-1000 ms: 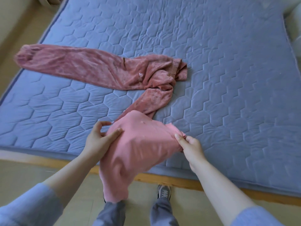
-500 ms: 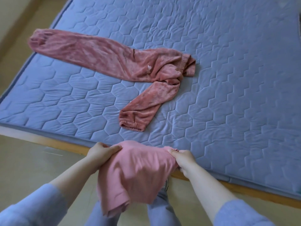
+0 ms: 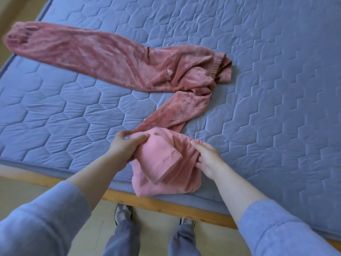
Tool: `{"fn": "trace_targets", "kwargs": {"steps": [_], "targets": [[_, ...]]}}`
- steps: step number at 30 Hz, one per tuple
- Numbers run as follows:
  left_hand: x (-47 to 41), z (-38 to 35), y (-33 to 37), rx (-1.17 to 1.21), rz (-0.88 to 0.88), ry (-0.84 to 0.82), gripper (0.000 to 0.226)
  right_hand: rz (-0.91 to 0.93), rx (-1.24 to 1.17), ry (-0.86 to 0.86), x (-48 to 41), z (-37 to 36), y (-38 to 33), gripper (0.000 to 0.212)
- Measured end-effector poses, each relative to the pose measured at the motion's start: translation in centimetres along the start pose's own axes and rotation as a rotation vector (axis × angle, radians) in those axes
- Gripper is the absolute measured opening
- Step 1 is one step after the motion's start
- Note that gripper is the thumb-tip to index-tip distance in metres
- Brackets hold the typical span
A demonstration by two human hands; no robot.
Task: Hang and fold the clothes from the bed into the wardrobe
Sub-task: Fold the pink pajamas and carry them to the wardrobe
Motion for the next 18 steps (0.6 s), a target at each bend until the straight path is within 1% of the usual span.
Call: {"fn": "trace_targets", "kwargs": {"steps": [2, 6, 8, 10, 11, 13, 15, 17, 18], "targets": [[-0.9, -0.3, 0.1, 0.035, 0.030, -0.029, 0.073, -0.025, 0.024, -0.053, -0.4, -0.6, 0.7, 0.026], [-2.3, -0.2, 0.2, 0.096, 0.084, -0.082, 0.069, -0.021, 0.168, -0.009, -0.8, -1.4, 2.6, 0.032], [-2.8, -0.4, 0.0, 0.097, 0.116, -0.110, 0.070, -0.004, 0.214, 0.035, -1.3, -1.5, 3.5, 0.026], [-3.3, -0.7, -0.4, 0.104, 0.130, -0.099, 0.073, 0.032, 0.235, 0.085, -1.7, -1.5, 3.7, 0.017], [-3.6, -0.8, -0.6, 0.114, 0.127, -0.084, 0.073, 0.054, 0.239, 0.110, -1.9, -1.5, 3.5, 0.016], [-4.1, -0.9, -0.8, 0.083, 0.092, -0.033, 0.067, 0.117, 0.266, 0.184, -2.2, -1.2, 2.7, 0.015], [-4.3, -0.6, -0.8, 0.010, 0.038, 0.023, 0.055, 0.177, 0.325, 0.280, -2.3, -0.2, 1.8, 0.008], [-4.4, -0.3, -0.9, -0.076, -0.027, 0.043, 0.041, 0.201, 0.434, 0.323, -2.4, 0.9, 1.1, 0.003], [-4.5, -0.3, -1.0, -0.132, -0.069, 0.037, 0.040, 0.202, 0.489, 0.329, -2.4, 1.3, 0.9, 0.003]]}}
Point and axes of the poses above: each hand's wrist, its own x-axis away from the middle knuckle, its own z-axis out of the back of the hand, y = z × x, the point moved 5 cm from there along -x, towards the middle knuckle
